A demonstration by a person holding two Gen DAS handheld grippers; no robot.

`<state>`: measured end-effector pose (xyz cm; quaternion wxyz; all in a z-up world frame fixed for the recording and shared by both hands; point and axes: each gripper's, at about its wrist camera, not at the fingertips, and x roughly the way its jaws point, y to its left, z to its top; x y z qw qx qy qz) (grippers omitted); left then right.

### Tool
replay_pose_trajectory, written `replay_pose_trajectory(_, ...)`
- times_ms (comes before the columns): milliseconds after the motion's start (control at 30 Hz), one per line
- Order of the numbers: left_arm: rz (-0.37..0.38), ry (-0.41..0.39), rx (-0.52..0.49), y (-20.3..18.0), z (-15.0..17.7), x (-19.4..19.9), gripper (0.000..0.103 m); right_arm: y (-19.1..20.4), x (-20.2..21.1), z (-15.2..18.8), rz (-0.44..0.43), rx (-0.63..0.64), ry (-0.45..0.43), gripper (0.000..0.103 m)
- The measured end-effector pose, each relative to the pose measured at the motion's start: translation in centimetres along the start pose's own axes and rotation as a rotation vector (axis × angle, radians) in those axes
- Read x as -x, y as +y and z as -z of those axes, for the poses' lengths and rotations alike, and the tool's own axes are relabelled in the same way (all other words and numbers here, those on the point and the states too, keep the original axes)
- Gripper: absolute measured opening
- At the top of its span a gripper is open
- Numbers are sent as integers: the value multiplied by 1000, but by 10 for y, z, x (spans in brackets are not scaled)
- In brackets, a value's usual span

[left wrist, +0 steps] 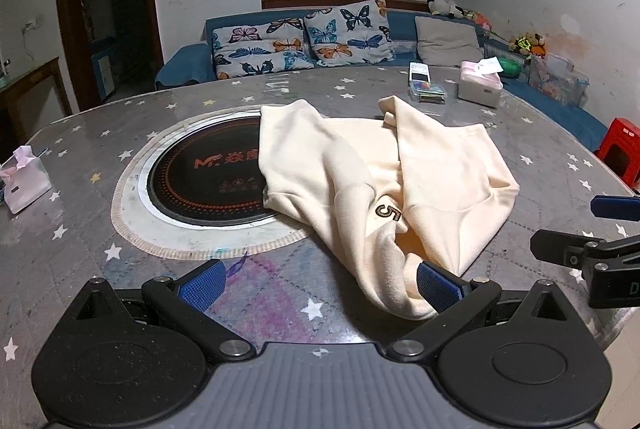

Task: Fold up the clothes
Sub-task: 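Lower both open grippers onto the sweatshirt's folded body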

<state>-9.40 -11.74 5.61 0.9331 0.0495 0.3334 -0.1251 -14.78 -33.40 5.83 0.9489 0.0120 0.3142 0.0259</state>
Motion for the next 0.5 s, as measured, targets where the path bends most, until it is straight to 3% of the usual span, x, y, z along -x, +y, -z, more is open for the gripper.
replay_pose_trajectory(500,0,15,3,-2,-8,-9,103,2,-11,-5,-21,8,12,102)
